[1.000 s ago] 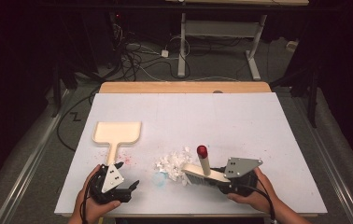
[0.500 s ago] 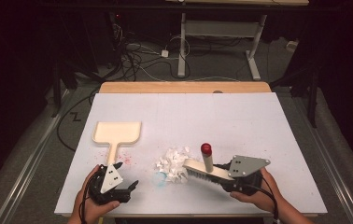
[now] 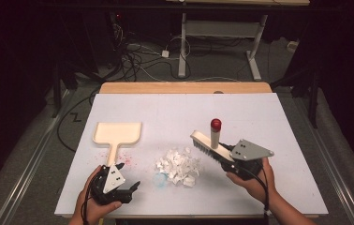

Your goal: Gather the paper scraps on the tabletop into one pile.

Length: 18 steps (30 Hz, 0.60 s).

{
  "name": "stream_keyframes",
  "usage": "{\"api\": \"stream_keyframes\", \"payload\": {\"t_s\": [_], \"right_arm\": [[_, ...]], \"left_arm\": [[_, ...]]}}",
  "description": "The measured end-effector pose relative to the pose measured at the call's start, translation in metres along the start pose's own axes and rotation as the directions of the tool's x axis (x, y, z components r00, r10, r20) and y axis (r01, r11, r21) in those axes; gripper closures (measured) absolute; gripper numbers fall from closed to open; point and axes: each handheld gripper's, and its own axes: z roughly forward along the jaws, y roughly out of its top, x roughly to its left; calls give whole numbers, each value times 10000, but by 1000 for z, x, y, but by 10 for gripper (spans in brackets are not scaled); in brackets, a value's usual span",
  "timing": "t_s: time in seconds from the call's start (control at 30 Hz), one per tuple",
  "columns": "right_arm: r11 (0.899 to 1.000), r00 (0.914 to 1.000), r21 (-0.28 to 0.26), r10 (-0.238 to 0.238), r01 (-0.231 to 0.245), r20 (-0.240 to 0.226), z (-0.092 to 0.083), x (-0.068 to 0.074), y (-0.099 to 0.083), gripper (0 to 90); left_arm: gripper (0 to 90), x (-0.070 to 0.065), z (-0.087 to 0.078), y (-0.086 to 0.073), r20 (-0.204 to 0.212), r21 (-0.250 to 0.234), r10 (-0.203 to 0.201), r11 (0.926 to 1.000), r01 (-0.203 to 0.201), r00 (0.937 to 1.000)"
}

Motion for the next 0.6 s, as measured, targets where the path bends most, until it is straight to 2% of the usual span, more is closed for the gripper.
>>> {"api": "stream_keyframes", "payload": {"t_s": [0.07, 0.1, 0.13, 0.17, 0.2, 0.23, 0.27, 0.3, 0.37, 0.4, 0.47, 0.53, 0.6], "right_arm": [[9977, 9971, 124, 666, -670, 358, 18, -4, -4, 675], [9963, 9957, 234, 821, -832, 439, 25, -5, -5, 676], [9960, 9950, 344, 799, -821, 602, 35, -4, -7, 675], [9970, 9945, 536, 512, -563, 911, 45, -1, -8, 676], [9970, 9943, 651, 343, -409, 1008, 51, 1, -9, 676], [9960, 9949, 822, 282, -363, 971, 58, 4, -11, 676], [9942, 9945, 916, 484, -569, 925, 64, 9, -11, 676], [9942, 9955, 877, 548, -615, 770, 68, 14, -11, 676], [9957, 9981, 899, 153, -207, 605, 73, 27, -8, 675], [9961, 9991, 880, -41, 3, 427, 75, 34, -7, 675], [9970, 10000, 777, 12, -13, 23, 77, 44, -4, 674], [9970, 9998, 744, -216, 217, -18, 77, 51, -2, 675], [9981, 9995, 611, -62, 81, -314, 74, 53, 0, 675]], "left_arm": [[186, -1, 0, 0, 63, 35, -118, 9999, 118, 9999], [186, -1, 0, 0, 55, 39, -122, 9999, 122, 9999], [186, -1, -1, -1, 48, 36, -117, 9999, 117, 9999], [186, -1, -1, -1, 51, 29, -120, 9999, 120, 9999], [186, 0, -1, -1, 55, 34, -127, 9999, 127, 9999], [186, 1, -1, -1, 6, -23, -42, 10000, 42, 10000], [186, 0, -1, -2, 54, 38, -150, 9999, 149, 9999], [187, 1, -1, -2, 16, 12, -55, 10000, 55, 10000], [187, 1, -1, -2, 75, 54, -160, 9999, 159, 9998], [187, 1, -1, -2, 66, 59, -150, 9999, 149, 9999], [187, 0, -1, -2, 49, 34, -139, 9999, 139, 9999], [187, 1, -2, -2, 5, -67, -23, 10000, 23, 10000], [187, 1, -2, -2, 9, -71, -28, 10000, 28, 10000]]}}
